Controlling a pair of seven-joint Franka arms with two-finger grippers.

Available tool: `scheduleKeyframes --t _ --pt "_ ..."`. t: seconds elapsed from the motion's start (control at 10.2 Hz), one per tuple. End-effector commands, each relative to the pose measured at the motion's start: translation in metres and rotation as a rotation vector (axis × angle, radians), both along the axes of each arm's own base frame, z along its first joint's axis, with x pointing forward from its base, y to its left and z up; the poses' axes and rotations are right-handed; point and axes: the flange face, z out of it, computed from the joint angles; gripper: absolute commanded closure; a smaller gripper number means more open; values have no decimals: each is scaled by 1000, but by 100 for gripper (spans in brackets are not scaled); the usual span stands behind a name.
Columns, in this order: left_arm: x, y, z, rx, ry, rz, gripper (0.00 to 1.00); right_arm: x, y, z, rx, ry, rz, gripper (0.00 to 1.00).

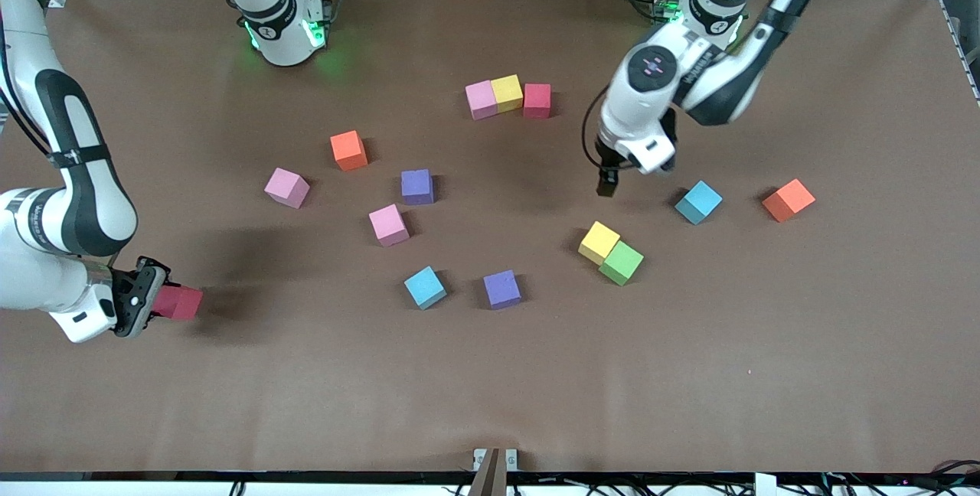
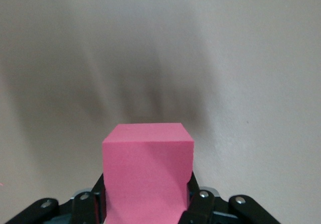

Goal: Form number 2 with 11 blocks
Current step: 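Lift the red cube with the right gripper while the left gripper reaches yellow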

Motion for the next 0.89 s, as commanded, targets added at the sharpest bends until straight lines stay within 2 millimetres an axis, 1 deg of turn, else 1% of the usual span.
scheduleKeyframes --t 0.0,0.1,0.2,0.3,0.39,0.49,0.59,0.69,0.79 --pt "56 23 -13 -21 -5 -151 0 -11 29 20 -5 15 -89 60" --pt "70 25 -29 9 -24 -219 0 -14 50 27 -5 21 -134 60" --pt "80 24 -47 35 -38 -286 0 -17 70 35 -10 23 -188 60" --pt "82 22 -63 49 -38 -329 0 -20 93 38 -6 30 -238 60" --pt "76 12 -69 50 -32 -363 0 -22 119 43 -6 37 -287 60" --pt "74 9 -72 47 -25 -398 0 -26 143 44 -19 43 -342 60" --pt "74 8 -72 45 -27 -417 0 -29 172 48 -29 43 -389 60" --pt "77 8 -68 43 -34 -410 0 -37 203 53 -47 48 -442 60" --pt "80 7 -64 44 -46 -406 0 -48 229 55 -44 69 -524 60"
